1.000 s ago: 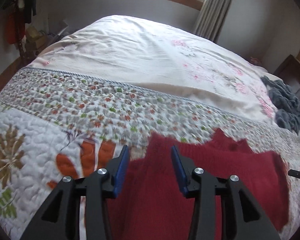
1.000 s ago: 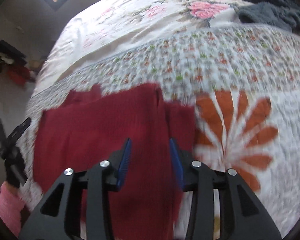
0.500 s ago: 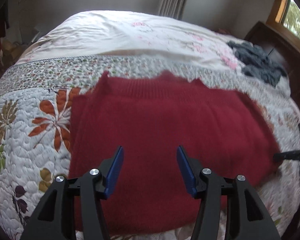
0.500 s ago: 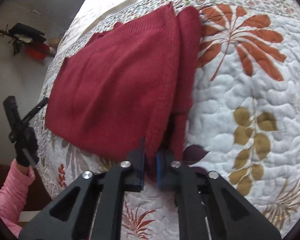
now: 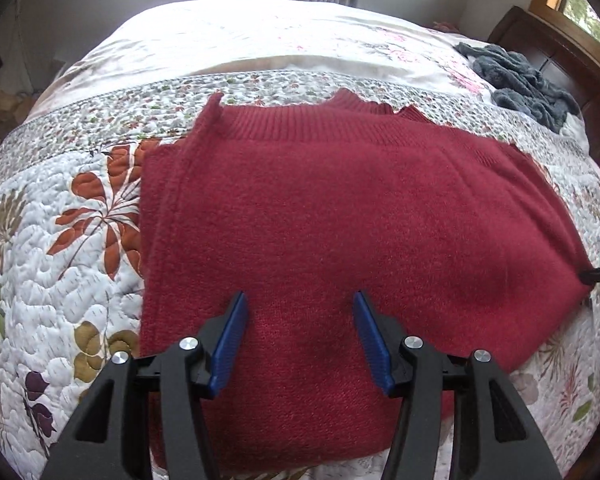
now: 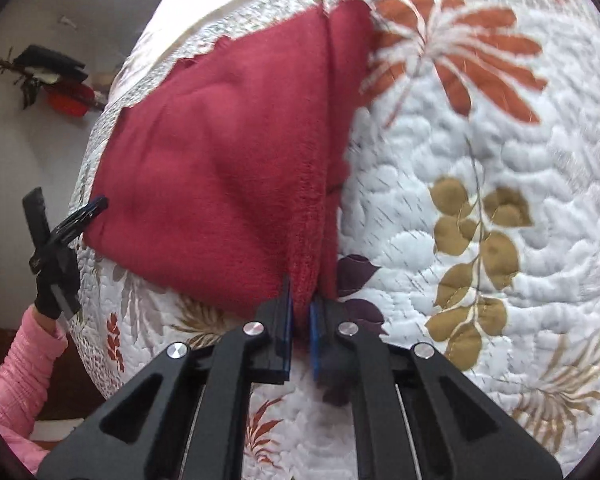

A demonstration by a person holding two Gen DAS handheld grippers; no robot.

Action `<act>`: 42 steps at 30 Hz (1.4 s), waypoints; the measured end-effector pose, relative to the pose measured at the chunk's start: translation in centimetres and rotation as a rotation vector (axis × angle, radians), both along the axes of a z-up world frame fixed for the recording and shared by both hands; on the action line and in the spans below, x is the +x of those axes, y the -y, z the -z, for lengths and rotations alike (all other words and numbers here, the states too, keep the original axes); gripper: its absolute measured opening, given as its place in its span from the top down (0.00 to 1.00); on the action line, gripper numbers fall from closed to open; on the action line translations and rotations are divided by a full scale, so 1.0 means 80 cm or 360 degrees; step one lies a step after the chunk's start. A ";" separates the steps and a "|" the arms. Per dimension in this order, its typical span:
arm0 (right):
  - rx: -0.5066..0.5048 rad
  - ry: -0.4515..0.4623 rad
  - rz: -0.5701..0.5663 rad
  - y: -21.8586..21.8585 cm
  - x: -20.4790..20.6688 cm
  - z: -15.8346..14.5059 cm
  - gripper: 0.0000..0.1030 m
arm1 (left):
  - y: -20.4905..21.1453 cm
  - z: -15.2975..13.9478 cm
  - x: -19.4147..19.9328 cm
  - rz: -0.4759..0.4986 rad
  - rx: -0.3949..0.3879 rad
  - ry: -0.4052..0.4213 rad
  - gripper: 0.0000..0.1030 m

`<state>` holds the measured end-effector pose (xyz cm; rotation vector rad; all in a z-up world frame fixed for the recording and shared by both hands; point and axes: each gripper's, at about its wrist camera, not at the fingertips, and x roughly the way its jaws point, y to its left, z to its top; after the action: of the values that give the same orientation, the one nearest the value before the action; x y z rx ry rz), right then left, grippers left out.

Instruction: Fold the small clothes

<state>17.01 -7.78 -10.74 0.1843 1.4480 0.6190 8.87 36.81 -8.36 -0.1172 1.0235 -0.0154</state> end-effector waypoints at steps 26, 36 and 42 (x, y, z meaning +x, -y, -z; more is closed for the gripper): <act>0.0139 -0.0022 0.0303 0.014 0.086 -0.009 0.36 | 0.043 -0.042 0.065 -0.0163 -0.0189 0.0118 0.42; 0.0209 -0.0074 0.0288 -0.003 0.100 0.021 0.59 | 0.048 -0.001 0.082 -0.0141 -0.0154 0.0026 0.42; 0.0174 -0.0064 0.0267 -0.017 0.098 0.032 0.75 | 0.050 0.004 0.079 -0.0093 -0.0119 0.0028 0.42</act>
<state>24.81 -6.39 -13.30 0.4017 1.4215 0.5600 15.19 32.83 -8.66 -0.2145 1.0017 -0.0013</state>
